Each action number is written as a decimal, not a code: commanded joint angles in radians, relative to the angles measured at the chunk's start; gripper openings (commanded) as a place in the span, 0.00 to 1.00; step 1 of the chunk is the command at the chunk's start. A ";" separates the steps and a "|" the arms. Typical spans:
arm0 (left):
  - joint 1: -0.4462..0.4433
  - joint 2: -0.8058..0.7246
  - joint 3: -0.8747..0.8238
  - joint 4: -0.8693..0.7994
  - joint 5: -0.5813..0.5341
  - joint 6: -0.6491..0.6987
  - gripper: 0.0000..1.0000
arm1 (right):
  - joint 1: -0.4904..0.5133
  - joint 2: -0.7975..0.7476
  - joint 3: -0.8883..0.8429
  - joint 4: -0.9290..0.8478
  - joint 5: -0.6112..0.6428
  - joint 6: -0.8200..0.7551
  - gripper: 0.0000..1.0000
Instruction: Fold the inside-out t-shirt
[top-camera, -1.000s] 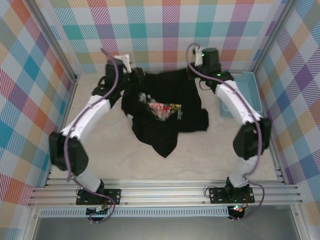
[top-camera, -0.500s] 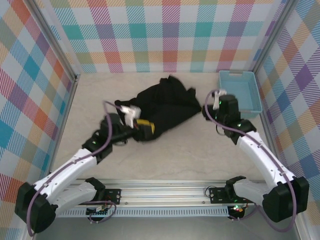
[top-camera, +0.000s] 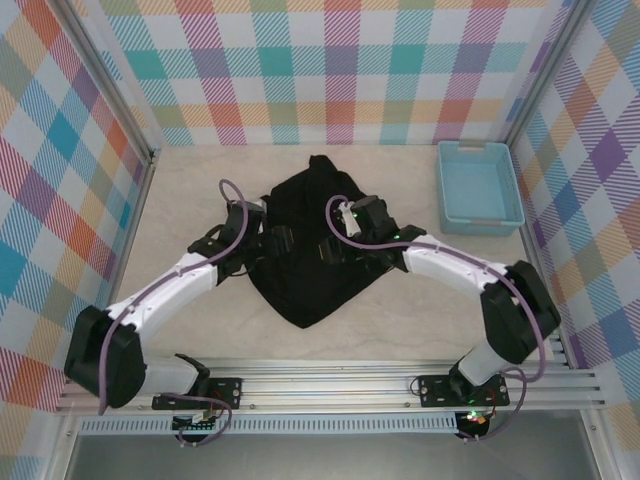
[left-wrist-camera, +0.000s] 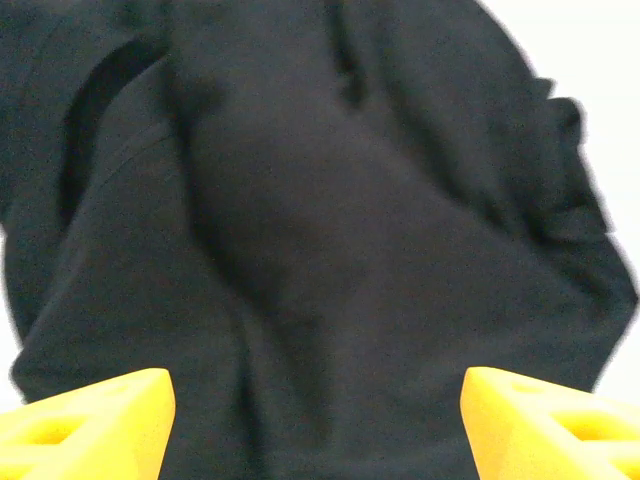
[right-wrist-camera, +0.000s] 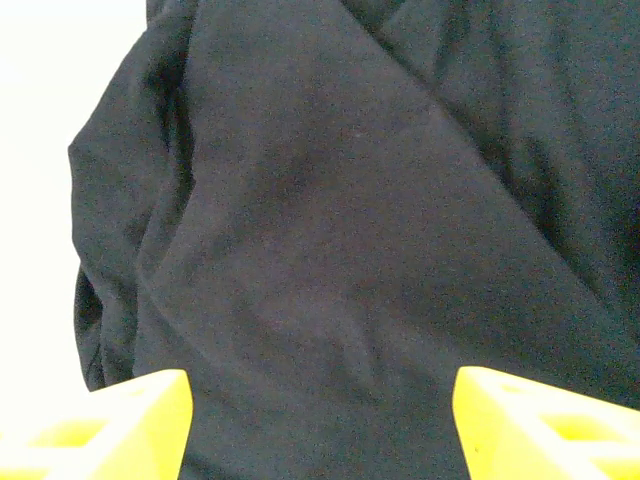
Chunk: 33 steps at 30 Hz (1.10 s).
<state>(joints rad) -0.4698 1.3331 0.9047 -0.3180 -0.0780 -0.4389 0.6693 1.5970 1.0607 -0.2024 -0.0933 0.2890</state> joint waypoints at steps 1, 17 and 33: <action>0.074 0.024 -0.028 -0.060 -0.063 -0.027 0.76 | 0.018 0.086 0.065 0.056 -0.079 0.024 0.73; 0.197 0.191 -0.071 0.177 0.109 -0.027 0.18 | 0.111 0.468 0.345 0.091 0.025 0.048 0.13; 0.203 -0.298 -0.269 0.095 0.266 -0.076 0.02 | -0.054 -0.193 -0.190 0.152 -0.023 0.058 0.00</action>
<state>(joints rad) -0.2722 0.9909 0.6495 -0.1913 0.1307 -0.5018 0.6071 1.4273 0.9344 -0.0391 -0.0727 0.3302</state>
